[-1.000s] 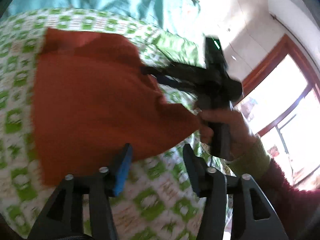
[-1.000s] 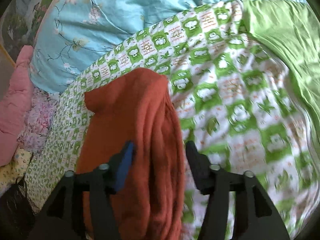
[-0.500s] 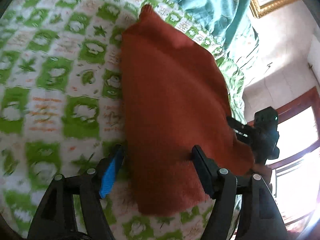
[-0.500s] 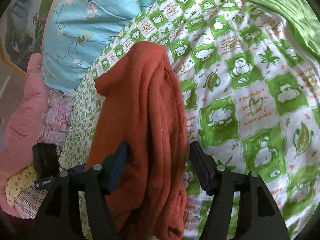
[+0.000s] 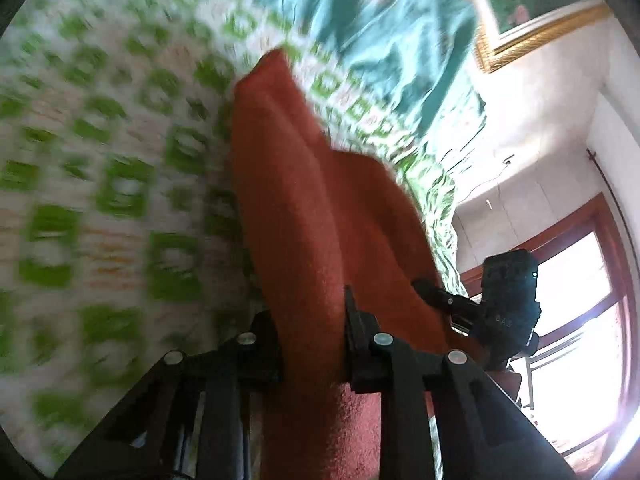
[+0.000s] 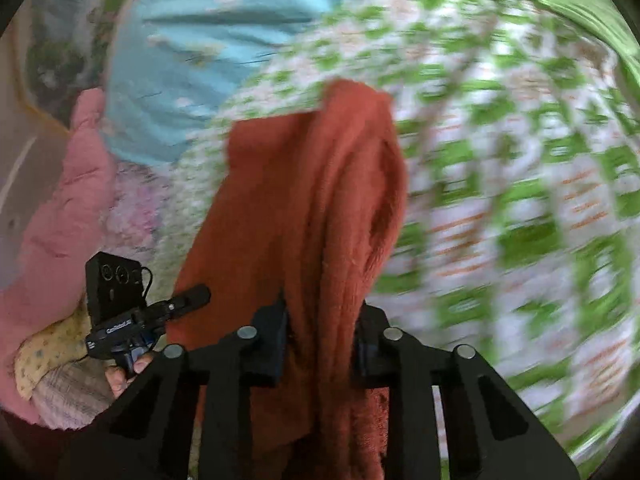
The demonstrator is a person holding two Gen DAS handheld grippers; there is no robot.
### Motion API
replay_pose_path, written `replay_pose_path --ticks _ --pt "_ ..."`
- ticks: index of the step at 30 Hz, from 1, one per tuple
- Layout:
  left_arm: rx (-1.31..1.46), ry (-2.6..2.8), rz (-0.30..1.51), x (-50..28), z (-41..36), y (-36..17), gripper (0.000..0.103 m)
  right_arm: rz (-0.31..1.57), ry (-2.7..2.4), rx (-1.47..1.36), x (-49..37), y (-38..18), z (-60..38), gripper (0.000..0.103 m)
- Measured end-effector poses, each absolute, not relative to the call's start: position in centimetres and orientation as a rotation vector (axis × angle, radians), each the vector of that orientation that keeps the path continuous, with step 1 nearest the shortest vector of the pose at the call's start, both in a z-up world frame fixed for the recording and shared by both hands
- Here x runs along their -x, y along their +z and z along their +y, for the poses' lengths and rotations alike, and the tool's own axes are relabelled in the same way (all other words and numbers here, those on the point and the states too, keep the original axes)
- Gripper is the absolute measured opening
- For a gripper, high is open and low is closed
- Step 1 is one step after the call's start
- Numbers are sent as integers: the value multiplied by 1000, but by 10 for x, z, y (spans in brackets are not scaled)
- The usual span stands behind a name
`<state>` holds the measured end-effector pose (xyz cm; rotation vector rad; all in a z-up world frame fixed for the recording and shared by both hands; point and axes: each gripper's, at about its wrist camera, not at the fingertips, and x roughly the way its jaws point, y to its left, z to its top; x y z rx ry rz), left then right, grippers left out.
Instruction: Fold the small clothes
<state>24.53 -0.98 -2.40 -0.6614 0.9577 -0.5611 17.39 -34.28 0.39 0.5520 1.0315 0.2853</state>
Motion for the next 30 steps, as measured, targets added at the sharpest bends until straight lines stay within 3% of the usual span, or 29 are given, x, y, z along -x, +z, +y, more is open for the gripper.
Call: replay_pose_path --ticks 8,14,19,21,24,30 --pt "624 -371 902 -129 105 8 21 1040 547 -553 -168 -11 -213 24" --pt "661 -271 924 -73 158 -25 21 1100 652 -517 -164 -39 -139 23" --pt "725 -299 960 -79 168 -61 29 1169 595 -552 -159 -66 -146 26" --pt "696 -303 971 -90 168 -61 39 1175 579 -550 -156 -66 -150 35" --pt "682 -302 984 -112 178 -62 46 1177 533 -493 -156 -57 -149 41" --pt "732 -274 969 -167 206 -67 49 1110 462 -423 -168 -30 -152 49"
